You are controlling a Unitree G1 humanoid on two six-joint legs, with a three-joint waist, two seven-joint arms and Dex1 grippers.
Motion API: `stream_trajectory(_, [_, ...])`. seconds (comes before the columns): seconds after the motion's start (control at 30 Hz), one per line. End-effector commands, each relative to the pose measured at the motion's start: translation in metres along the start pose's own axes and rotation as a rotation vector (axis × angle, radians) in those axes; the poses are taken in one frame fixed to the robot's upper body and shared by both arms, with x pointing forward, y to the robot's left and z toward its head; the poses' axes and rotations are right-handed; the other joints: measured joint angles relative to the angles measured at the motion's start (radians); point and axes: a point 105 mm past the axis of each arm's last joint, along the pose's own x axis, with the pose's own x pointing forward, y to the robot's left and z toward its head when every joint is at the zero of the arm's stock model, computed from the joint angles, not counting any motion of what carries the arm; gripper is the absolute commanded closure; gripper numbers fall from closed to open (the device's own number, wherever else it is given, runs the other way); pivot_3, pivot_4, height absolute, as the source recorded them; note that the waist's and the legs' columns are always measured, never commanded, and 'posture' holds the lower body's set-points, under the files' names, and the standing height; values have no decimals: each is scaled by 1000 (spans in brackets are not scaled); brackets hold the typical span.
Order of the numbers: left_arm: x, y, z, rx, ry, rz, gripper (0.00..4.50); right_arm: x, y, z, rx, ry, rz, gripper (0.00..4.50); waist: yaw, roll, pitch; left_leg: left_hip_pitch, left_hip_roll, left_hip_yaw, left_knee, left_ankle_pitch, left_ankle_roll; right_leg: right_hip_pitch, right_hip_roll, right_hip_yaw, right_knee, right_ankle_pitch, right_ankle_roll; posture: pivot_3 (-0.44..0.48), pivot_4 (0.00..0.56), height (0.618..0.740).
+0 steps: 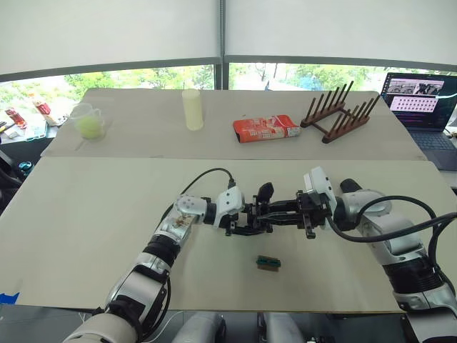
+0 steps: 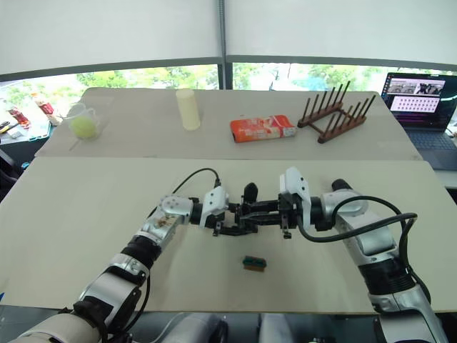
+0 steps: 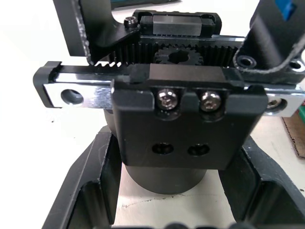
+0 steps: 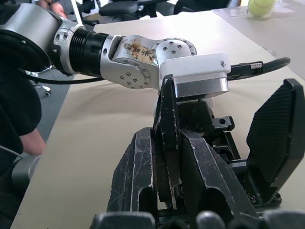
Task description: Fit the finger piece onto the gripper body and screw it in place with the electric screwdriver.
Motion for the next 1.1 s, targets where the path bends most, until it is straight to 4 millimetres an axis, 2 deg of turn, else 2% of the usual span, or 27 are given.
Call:
stream_trajectory(0.03, [-11,12,8,34,-19,63,2194,-5,12,-57,175,247,118,4191,-2,0,0,0,0,0,0,0,0,0,0,0,0,0,0,0,150,740])
stream_trajectory(0.3, [-13,15,9,31,-19,71,2194,-2,4,-55,224,299,239,4191,-1,0,0,6,0,-1,-1,-1,2,8,0,0,-2,0,0,0,150,740])
stream_trajectory(0.43, [-13,15,10,15,-27,79,2194,-4,-4,-65,193,328,94,4191,-1,-1,-2,6,0,-1,-1,-2,2,8,0,0,-2,0,0,0,150,740])
stream_trajectory(0.63, [-12,14,8,9,-28,79,2194,-10,-2,-73,216,326,-38,4191,-4,-3,-13,7,1,-1,-3,-2,1,8,0,0,-2,0,0,0,150,740])
stream_trajectory(0.77, [-12,16,9,6,-32,87,2194,-9,5,-71,251,326,24,4191,-4,-3,-13,8,1,-1,-3,-2,1,9,1,0,-2,0,0,0,150,740])
stream_trajectory(0.93, [-13,18,10,7,-33,94,2194,-7,-1,-73,245,364,98,4191,-4,-3,-13,8,1,-1,-3,-2,1,9,1,0,-3,0,0,0,150,740])
stream_trajectory(1.1, [-14,16,10,8,-31,93,2194,-6,3,-75,241,387,143,4191,-3,-3,-13,8,1,-2,-3,-2,1,9,0,0,-3,0,0,0,150,740])
